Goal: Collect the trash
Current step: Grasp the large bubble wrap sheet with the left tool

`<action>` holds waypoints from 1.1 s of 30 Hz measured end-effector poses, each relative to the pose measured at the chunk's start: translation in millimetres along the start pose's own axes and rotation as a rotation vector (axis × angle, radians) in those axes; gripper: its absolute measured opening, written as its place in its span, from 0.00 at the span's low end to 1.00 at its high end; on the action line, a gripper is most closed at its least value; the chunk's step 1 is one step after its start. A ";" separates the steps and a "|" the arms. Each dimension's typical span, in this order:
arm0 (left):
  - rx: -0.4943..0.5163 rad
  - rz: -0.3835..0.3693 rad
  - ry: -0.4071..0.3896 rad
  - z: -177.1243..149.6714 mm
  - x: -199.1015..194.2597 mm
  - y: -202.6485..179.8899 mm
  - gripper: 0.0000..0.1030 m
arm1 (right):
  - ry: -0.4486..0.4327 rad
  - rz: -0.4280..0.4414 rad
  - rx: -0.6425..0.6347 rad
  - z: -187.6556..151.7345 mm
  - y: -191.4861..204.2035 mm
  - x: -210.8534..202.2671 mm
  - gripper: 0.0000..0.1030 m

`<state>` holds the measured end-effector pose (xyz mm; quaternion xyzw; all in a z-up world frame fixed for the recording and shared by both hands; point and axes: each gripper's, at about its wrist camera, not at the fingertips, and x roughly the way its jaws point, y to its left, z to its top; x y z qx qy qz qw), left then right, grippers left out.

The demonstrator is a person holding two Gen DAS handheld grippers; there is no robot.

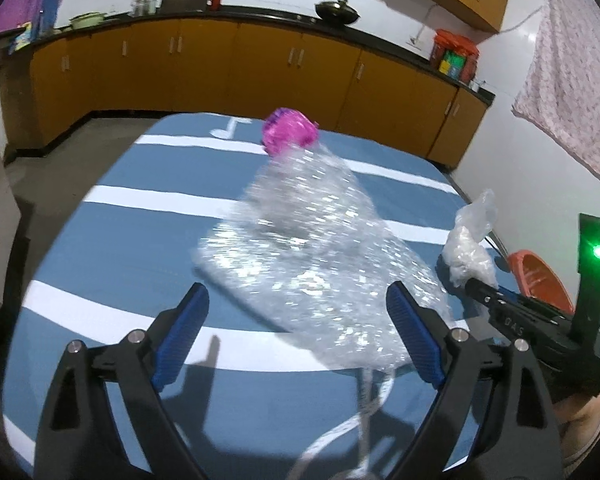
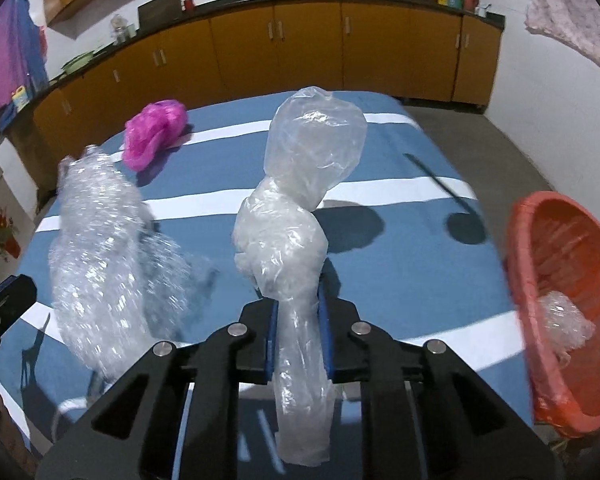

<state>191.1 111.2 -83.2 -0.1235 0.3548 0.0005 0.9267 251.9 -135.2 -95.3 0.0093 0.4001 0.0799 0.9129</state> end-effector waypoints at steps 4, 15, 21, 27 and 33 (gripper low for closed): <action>0.012 -0.005 0.022 1.1 13.1 -12.9 0.86 | -0.005 -0.023 0.033 -4.8 -21.3 -7.2 0.17; -0.005 0.049 0.146 0.0 53.3 -16.6 0.69 | -0.023 -0.028 0.070 -6.7 -40.1 -18.8 0.17; 0.016 0.024 0.142 1.1 51.0 -18.1 0.34 | -0.038 -0.023 0.071 -6.6 -38.6 -26.3 0.17; 0.027 0.000 0.094 0.3 28.1 -11.9 0.25 | -0.072 -0.025 0.062 -4.7 -40.8 -42.3 0.17; 0.016 -0.010 0.027 8.4 -2.8 1.5 0.25 | -0.103 -0.024 0.062 -1.6 -42.7 -56.6 0.17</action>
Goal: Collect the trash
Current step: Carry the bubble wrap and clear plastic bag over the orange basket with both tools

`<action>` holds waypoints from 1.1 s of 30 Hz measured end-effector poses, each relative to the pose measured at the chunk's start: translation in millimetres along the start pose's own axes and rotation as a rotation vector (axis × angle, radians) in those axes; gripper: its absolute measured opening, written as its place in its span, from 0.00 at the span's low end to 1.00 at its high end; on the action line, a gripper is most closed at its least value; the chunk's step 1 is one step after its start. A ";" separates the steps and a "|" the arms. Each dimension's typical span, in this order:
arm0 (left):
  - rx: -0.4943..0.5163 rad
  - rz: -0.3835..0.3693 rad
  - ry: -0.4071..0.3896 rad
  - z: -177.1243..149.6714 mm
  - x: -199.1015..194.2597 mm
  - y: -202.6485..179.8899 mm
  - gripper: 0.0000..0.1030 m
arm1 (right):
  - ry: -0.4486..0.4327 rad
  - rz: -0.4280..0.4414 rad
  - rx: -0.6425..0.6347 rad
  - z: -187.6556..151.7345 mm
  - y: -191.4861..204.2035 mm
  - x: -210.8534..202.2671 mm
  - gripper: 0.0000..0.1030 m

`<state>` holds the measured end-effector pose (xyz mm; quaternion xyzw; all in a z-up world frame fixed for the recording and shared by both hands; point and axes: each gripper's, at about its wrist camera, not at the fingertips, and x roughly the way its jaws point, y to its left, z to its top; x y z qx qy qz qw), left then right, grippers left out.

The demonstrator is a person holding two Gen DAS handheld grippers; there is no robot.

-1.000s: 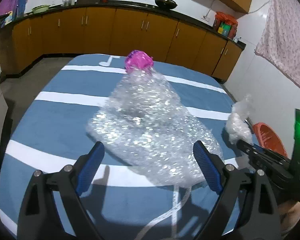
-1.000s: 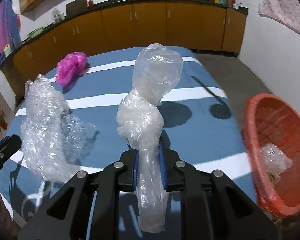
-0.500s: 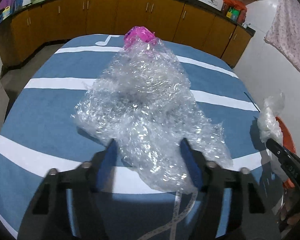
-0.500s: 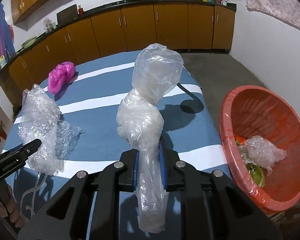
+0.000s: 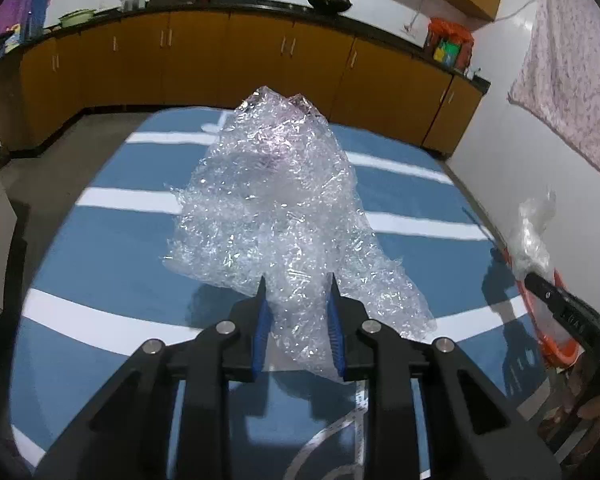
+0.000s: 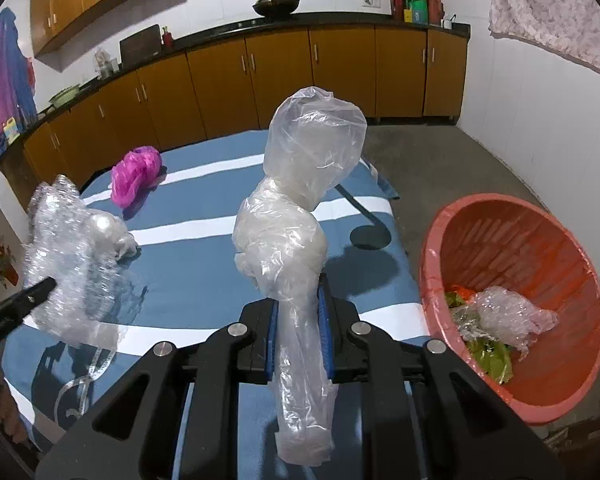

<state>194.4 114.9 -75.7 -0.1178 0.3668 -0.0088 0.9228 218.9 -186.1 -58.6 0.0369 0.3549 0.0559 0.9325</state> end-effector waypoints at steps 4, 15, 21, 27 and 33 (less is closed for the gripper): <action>-0.003 0.005 -0.037 8.3 -16.1 0.7 0.25 | -0.017 -0.001 -0.007 0.8 -0.2 -9.7 0.17; 0.066 -0.048 -0.084 18.3 -37.4 -35.9 0.25 | -0.075 -0.052 -0.007 2.3 -18.6 -41.0 0.17; 0.110 -0.087 -0.089 21.4 -38.2 -68.1 0.25 | -0.098 -0.100 0.014 2.1 -39.4 -55.2 0.17; 0.158 -0.129 -0.087 19.9 -34.4 -99.9 0.25 | -0.114 -0.154 0.049 -1.1 -64.6 -67.6 0.17; 0.217 -0.164 -0.079 14.5 -27.5 -134.0 0.25 | -0.124 -0.196 0.096 -4.7 -87.1 -75.1 0.17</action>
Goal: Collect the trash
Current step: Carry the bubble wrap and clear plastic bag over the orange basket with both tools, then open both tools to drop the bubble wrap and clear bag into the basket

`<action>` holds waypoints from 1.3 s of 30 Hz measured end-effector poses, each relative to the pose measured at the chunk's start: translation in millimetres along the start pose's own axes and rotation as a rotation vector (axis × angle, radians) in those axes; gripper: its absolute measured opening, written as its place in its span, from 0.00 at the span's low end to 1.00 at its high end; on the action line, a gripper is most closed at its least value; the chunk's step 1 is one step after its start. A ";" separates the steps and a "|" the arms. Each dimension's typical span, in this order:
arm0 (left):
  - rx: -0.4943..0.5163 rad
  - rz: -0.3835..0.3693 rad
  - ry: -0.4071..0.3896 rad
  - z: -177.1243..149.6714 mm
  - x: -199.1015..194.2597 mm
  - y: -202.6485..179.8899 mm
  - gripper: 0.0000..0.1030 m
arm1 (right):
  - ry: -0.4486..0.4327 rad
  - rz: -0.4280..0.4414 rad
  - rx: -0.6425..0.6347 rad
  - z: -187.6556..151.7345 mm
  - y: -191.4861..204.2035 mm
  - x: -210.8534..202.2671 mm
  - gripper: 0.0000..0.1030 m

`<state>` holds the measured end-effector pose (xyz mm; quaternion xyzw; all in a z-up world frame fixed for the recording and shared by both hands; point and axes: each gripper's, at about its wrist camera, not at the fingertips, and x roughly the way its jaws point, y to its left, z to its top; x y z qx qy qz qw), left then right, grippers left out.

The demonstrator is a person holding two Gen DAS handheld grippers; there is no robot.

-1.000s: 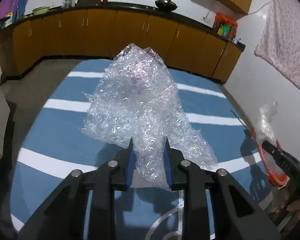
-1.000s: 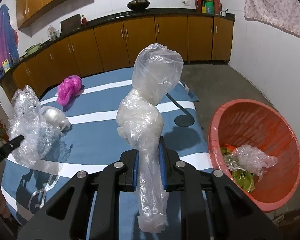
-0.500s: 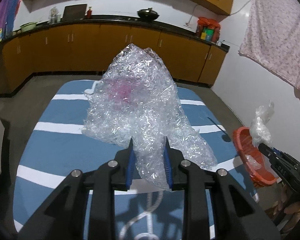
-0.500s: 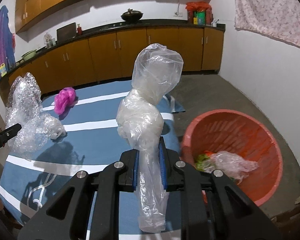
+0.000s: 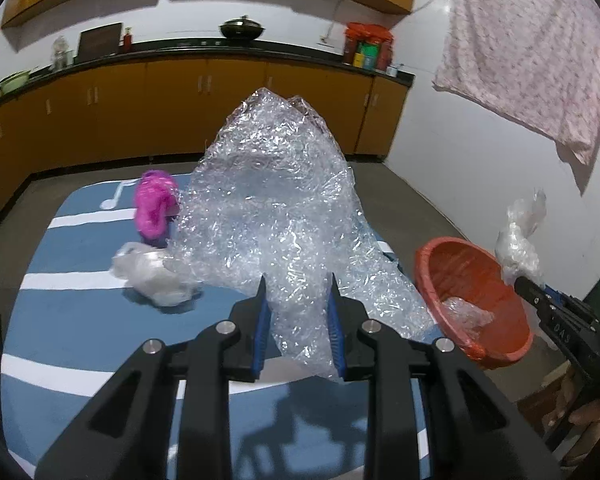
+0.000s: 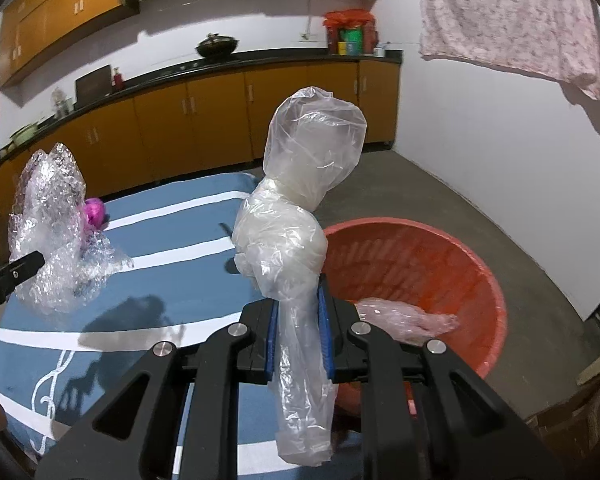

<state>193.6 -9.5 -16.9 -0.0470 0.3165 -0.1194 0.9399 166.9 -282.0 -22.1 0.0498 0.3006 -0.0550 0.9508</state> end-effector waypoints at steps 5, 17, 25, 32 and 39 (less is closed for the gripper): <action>0.039 -0.027 0.013 3.6 12.2 -26.9 0.25 | 0.000 -0.032 0.037 -1.6 -18.5 0.2 0.17; 0.126 -0.129 0.049 5.9 44.7 -92.9 0.25 | 0.010 -0.094 0.120 -5.2 -60.8 7.5 0.17; 0.180 -0.195 0.086 1.3 73.8 -137.4 0.25 | 0.019 -0.115 0.197 -6.6 -89.3 16.9 0.17; 0.222 -0.244 0.125 -0.9 105.5 -173.7 0.25 | 0.012 -0.105 0.266 1.0 -111.2 27.3 0.17; 0.238 -0.283 0.155 -3.1 124.2 -194.0 0.36 | 0.005 -0.064 0.295 5.0 -122.3 34.0 0.26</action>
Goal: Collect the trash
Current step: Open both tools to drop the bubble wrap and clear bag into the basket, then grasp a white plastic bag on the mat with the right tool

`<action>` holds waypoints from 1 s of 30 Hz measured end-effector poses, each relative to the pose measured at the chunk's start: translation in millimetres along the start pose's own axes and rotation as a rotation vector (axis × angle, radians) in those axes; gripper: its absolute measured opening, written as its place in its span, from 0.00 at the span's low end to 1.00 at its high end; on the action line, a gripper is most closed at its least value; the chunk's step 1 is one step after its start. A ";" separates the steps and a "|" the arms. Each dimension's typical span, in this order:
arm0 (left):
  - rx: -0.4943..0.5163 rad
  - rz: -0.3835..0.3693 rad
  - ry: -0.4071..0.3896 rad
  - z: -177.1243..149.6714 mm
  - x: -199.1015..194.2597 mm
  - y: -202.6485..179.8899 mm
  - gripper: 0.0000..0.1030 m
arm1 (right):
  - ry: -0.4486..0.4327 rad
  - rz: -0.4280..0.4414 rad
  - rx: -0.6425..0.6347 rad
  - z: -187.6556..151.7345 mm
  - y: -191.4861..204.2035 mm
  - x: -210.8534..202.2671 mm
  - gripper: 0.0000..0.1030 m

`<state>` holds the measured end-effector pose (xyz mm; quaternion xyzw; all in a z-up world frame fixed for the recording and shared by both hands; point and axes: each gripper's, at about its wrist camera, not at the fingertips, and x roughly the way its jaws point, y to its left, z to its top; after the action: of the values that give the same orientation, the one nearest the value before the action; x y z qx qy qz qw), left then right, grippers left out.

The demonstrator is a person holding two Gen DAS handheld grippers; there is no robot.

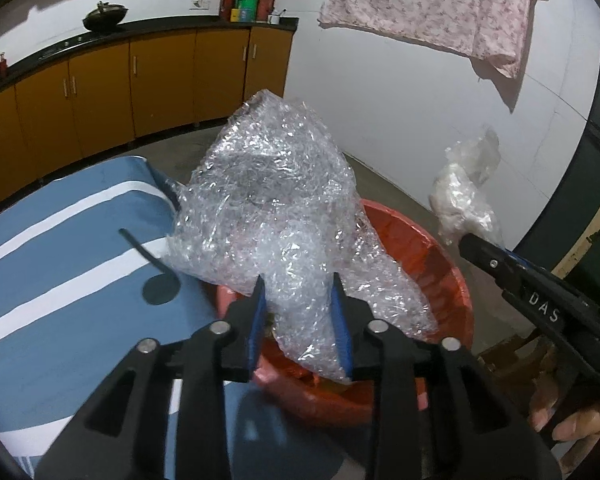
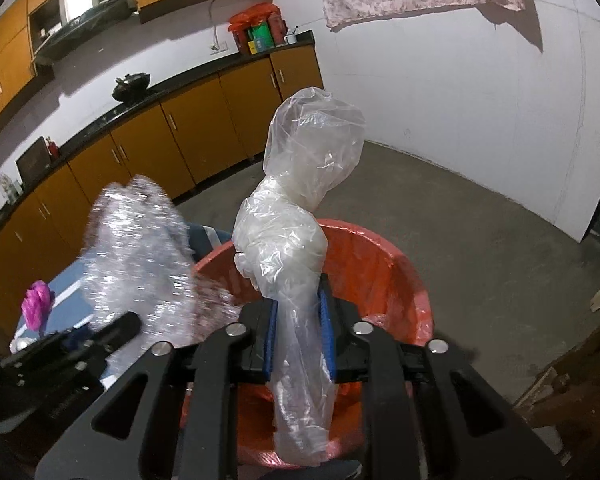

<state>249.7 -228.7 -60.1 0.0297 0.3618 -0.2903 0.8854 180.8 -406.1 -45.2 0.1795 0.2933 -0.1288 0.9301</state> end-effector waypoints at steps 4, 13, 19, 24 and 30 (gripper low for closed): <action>-0.001 -0.007 0.011 -3.0 6.4 0.0 0.49 | -0.003 0.005 0.004 -4.1 -3.8 0.3 0.45; -0.044 0.096 -0.028 -17.5 -17.7 32.9 0.72 | -0.022 -0.047 0.005 -12.3 -14.8 -8.6 0.61; -0.088 0.194 -0.075 -34.0 -55.1 65.1 0.81 | -0.016 -0.020 -0.047 -13.7 5.0 -9.0 0.61; -0.139 0.317 -0.107 -55.8 -93.4 106.5 0.85 | 0.007 0.084 -0.170 -20.7 58.9 -8.1 0.61; -0.267 0.501 -0.119 -94.4 -153.8 183.8 0.85 | 0.064 0.268 -0.354 -43.9 156.1 -2.1 0.61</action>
<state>201.7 24.3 -57.4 -0.0157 0.3254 -0.0137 0.9453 211.1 -247.0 -37.2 0.0549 0.3142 0.0552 0.9462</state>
